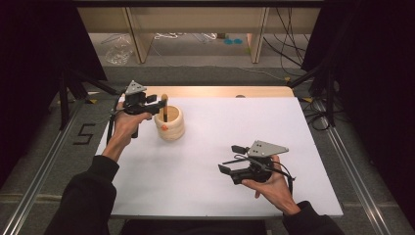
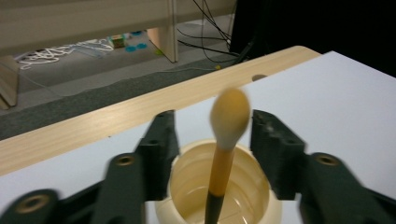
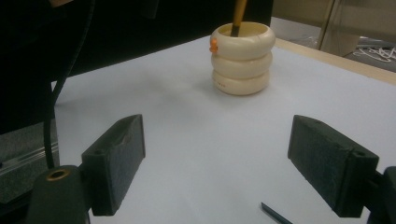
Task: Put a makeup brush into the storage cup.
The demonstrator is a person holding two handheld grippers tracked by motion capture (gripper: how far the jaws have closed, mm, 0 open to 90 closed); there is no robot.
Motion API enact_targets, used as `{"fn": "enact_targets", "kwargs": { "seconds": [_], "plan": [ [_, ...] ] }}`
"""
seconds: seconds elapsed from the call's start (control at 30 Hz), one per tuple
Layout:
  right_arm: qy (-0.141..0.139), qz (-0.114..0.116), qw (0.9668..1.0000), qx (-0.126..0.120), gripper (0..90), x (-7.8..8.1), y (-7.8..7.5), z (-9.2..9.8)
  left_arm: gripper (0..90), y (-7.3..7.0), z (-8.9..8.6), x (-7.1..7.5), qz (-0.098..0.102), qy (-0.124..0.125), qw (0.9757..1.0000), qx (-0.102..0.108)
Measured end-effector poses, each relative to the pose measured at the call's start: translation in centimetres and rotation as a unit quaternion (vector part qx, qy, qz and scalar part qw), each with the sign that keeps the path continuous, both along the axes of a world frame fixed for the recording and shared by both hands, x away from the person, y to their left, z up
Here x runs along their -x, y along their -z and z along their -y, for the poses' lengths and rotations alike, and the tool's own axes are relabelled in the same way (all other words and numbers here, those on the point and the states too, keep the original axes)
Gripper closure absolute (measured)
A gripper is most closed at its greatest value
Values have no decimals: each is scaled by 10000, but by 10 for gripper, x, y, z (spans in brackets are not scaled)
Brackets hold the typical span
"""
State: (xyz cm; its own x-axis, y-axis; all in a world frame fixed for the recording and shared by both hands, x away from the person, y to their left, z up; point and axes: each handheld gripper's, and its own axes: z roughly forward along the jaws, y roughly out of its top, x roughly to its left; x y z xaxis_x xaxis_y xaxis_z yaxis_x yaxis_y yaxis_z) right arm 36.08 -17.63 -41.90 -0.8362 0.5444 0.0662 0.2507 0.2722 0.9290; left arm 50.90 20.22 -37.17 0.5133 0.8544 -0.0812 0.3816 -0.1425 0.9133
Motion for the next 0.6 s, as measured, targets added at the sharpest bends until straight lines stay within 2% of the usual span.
{"fn": "enact_targets", "kwargs": {
  "seconds": [0.13, 0.37, 0.5, 0.53, 0.6],
  "plan": [
    [6, -13, 10000, -7, 199, 0, 0, 0, 397, -4, -3, 3, -18, -26, 10000, 27],
    [18, -31, 10000, 19, 199, 0, -1, 1, 369, -12, -7, 13, -26, 30, 10000, 82],
    [37, 7, 10000, 46, 199, -1, -1, 1, 341, -16, -7, 22, -13, 84, 9997, 229],
    [29, 12, 10000, 32, 199, -1, -1, 1, 327, -16, -7, 25, -63, 121, 9995, 297],
    [43, 12, 10000, 51, 199, -1, -1, 1, 317, -15, -5, 32, -74, 188, 9995, 236]
  ]
}}
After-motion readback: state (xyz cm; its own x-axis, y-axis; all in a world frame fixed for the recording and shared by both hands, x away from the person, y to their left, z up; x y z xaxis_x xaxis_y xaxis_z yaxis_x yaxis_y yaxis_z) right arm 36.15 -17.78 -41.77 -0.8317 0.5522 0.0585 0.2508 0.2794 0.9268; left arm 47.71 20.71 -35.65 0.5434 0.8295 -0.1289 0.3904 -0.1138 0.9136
